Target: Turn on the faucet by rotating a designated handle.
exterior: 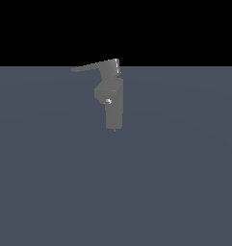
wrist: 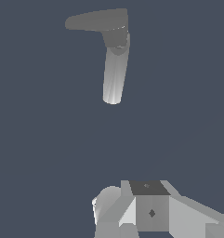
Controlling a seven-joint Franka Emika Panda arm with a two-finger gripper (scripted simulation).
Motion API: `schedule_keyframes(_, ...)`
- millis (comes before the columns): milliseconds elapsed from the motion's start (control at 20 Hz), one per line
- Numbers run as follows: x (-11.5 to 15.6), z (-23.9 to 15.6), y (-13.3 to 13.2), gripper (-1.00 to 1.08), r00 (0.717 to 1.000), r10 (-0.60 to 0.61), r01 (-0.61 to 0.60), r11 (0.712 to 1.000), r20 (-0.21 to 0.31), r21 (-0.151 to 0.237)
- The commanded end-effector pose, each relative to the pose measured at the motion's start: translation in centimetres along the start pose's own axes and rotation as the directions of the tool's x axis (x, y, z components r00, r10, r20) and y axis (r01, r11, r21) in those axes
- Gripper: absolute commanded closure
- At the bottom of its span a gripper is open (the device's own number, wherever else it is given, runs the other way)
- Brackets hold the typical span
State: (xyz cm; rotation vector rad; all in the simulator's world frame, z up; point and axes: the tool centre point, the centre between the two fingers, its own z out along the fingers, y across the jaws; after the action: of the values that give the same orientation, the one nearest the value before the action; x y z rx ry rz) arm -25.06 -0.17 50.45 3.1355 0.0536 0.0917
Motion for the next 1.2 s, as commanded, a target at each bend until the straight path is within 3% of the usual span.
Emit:
schedule_keyframes(0, 0.0, 0.0, 0.0, 1.08, 1.0, 0.0, 0.0, 1.0, 0.0, 0.0)
schedule_keyframes(550, 0.8, -0.3, 1.7, 1.08, 0.999, 0.045, -0.046, 0.999, -0.014, -0.018)
schedule_keyframes(1150, 2.9, -0.2, 1.4, 1.08, 0.992, 0.13, -0.13, 0.991, 0.008, 0.022)
